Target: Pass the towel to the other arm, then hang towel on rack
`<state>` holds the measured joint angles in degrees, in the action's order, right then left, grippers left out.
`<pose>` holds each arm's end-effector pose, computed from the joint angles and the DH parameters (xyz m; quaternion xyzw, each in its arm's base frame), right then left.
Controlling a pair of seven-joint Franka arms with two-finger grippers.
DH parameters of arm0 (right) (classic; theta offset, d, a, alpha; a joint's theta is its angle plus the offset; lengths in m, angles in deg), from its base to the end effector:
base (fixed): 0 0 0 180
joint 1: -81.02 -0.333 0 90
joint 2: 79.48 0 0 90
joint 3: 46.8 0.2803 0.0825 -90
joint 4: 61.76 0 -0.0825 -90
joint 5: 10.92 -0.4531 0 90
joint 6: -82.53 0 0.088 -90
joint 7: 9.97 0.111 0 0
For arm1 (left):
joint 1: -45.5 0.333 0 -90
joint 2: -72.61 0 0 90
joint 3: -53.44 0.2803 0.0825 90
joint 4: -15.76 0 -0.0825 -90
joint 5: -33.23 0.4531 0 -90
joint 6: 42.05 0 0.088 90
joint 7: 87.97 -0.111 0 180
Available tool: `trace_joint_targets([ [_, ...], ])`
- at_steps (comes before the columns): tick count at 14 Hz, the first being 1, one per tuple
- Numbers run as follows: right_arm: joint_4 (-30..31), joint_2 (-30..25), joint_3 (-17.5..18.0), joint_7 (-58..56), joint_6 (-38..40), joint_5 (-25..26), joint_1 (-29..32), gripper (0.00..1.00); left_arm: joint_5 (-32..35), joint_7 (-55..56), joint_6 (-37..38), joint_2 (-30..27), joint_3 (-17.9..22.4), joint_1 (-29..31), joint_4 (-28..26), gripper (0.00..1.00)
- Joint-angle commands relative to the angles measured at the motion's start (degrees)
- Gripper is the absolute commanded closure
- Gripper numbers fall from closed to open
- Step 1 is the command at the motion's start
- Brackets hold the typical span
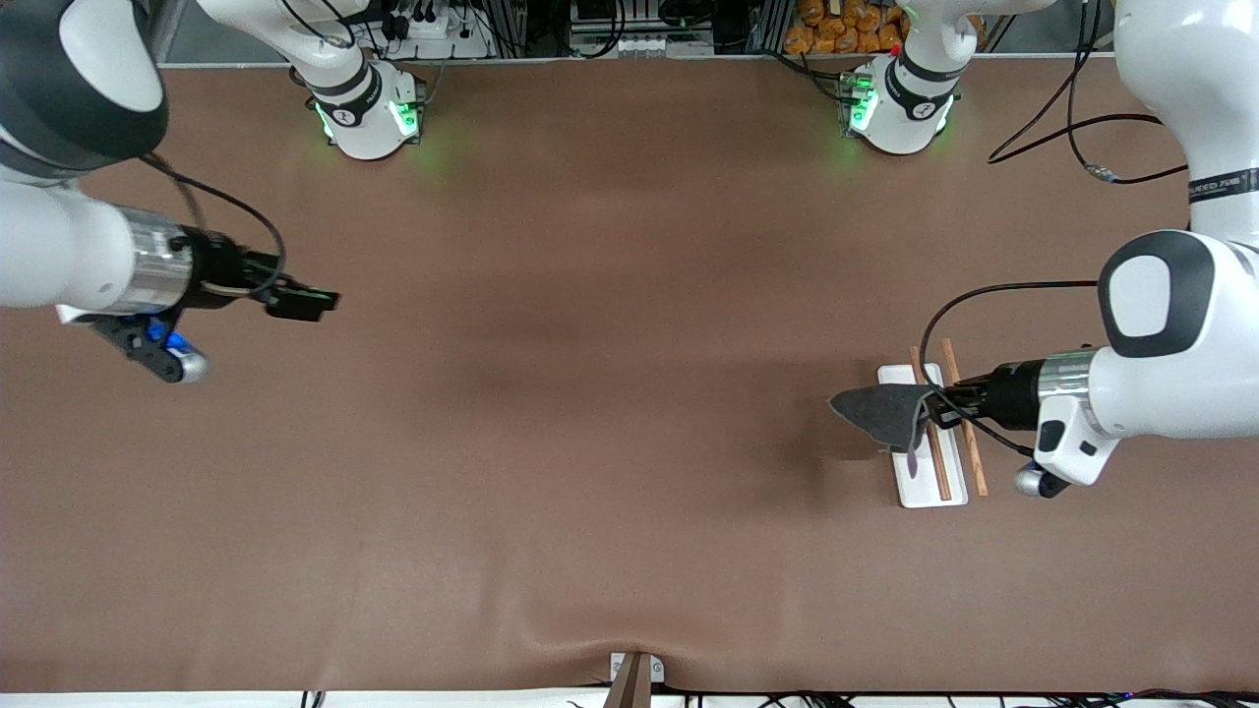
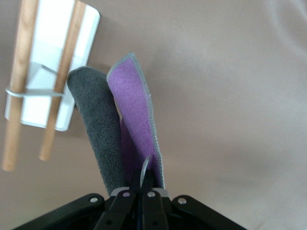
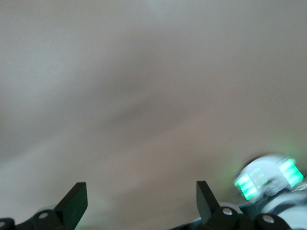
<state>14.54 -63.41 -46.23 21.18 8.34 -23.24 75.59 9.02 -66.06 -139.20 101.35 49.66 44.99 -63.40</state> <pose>0.6556 0.0962 0.5134 -0.9608 0.2014 0.1832 0.0523 0.7278 -0.0885 0.3631 0.9512 0.1959 -0.1386 0.1942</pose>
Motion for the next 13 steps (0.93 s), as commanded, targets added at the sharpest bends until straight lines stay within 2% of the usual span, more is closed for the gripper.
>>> trace_joint_targets([
  [1,1.3,-1.66,0.84,-14.06,0.71,4.59,4.35,0.0,1.18,-5.11,0.74,-0.53,-0.43,2.26,-0.29,1.0],
  [2,1.3,-1.66,0.84,-19.41,0.45,6.24,5.85,0.0,1.53,-7.3,0.74,-0.36,-0.43,3.32,-0.29,1.0],
  [4,1.3,-1.75,0.93,-29.44,-0.08,13.52,6.13,0.0,2.06,-11.0,0.74,-0.27,-0.43,4.46,-0.29,1.0],
  [5,1.21,-1.84,0.84,-31.13,-0.86,14.42,7.26,0.0,2.06,-12.67,0.74,-0.27,-0.43,5.25,-0.29,1.0],
  [8,3.13,-4.81,0.93,-40.53,-2.97,14.0,12.79,0.0,2.67,-18.03,0.74,0.51,-0.43,7.71,-0.29,1.0],
  [11,14.88,-14.99,1.28,-40.12,-10.59,13.56,13.52,0.0,2.76,-22.34,0.74,1.49,-0.43,9.74,-0.29,1.0],
  [12,18.32,-16.59,1.37,-40.11,-13.67,13.47,12.73,0.0,2.85,-23.22,0.74,1.66,-0.35,10.35,-0.29,1.0],
  [13,18.7,-16.6,1.28,-39.59,-14.05,12.68,12.2,0.0,3.11,-23.84,0.74,1.84,-0.35,10.88,-0.29,1.0],
])
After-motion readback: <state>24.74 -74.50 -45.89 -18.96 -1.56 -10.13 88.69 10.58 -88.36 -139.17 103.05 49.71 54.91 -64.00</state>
